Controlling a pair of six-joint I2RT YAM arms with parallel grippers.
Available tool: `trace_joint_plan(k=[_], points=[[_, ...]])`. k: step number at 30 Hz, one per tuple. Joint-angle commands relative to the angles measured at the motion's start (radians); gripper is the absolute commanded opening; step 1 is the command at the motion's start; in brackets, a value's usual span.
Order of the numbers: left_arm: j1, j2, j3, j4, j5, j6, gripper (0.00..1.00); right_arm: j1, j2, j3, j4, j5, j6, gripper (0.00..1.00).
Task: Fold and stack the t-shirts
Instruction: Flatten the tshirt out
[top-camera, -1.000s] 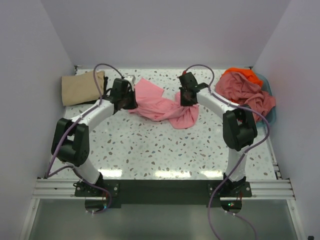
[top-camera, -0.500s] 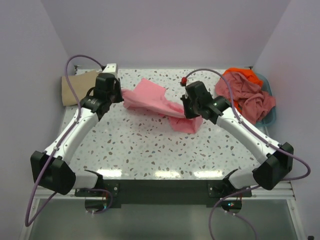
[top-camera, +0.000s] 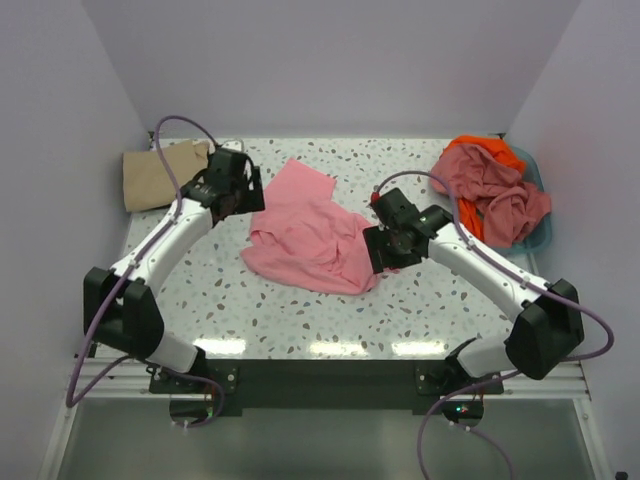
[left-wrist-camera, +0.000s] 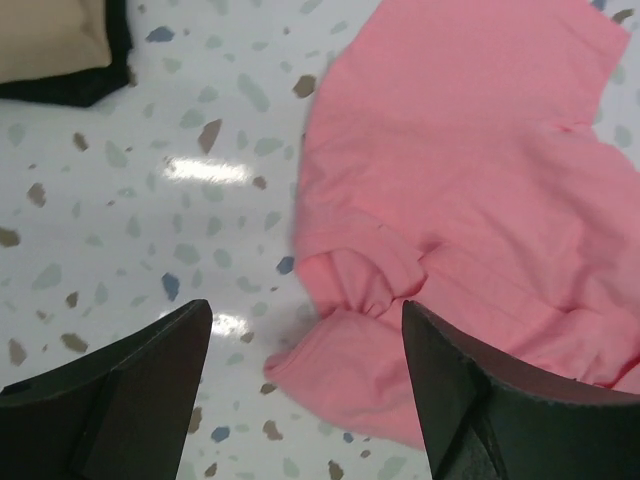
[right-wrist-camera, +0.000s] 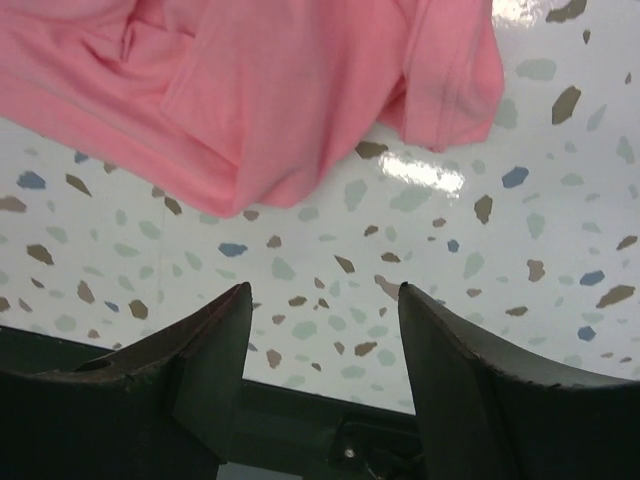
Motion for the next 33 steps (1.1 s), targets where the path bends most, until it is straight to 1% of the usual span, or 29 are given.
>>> trace_joint_plan(k=[1, 2, 4, 6, 7, 10, 11, 13, 15, 17, 20, 28, 33], points=[[-0.039, 0.113, 0.121, 0.148, 0.147, 0.042, 0.81, -0.019, 0.054, 0.046, 0.152, -0.030, 0.078, 0.63], [-0.049, 0.180, 0.145, 0.141, 0.181, 0.045, 0.79, -0.022, 0.071, 0.047, 0.202, -0.041, 0.086, 0.63], [-0.087, 0.234, 0.200, 0.122, 0.214, 0.067, 0.78, -0.030, 0.115, 0.064, 0.239, -0.073, 0.098, 0.62], [-0.116, 0.279, 0.202, 0.142, 0.265, 0.079, 0.78, -0.033, 0.141, 0.079, 0.269, -0.080, 0.105, 0.62], [-0.151, 0.290, 0.196, 0.148, 0.268, 0.079, 0.78, -0.035, 0.158, 0.090, 0.273, -0.085, 0.115, 0.62], [-0.205, 0.333, 0.178, 0.162, 0.252, 0.064, 0.78, -0.045, 0.166, 0.089, 0.302, -0.105, 0.144, 0.61], [-0.211, 0.349, 0.179, 0.143, 0.224, 0.052, 0.78, -0.050, 0.166, 0.084, 0.318, -0.113, 0.153, 0.61], [-0.213, 0.353, 0.153, 0.145, 0.198, 0.018, 0.78, -0.054, 0.161, 0.060, 0.339, -0.113, 0.176, 0.61], [-0.213, 0.344, 0.117, 0.170, 0.141, 0.012, 0.77, -0.061, 0.158, 0.043, 0.364, -0.145, 0.182, 0.61], [-0.213, 0.342, 0.106, 0.175, 0.077, 0.013, 0.77, -0.062, 0.164, 0.035, 0.361, -0.154, 0.178, 0.61], [-0.213, 0.357, 0.093, 0.196, 0.046, 0.036, 0.75, -0.064, 0.160, 0.023, 0.365, -0.157, 0.176, 0.61], [-0.213, 0.429, 0.104, 0.277, 0.112, 0.108, 0.65, -0.068, 0.152, 0.011, 0.368, -0.165, 0.184, 0.61], [-0.213, 0.486, 0.132, 0.268, 0.090, 0.125, 0.61, -0.068, 0.152, 0.015, 0.359, -0.162, 0.182, 0.61]])
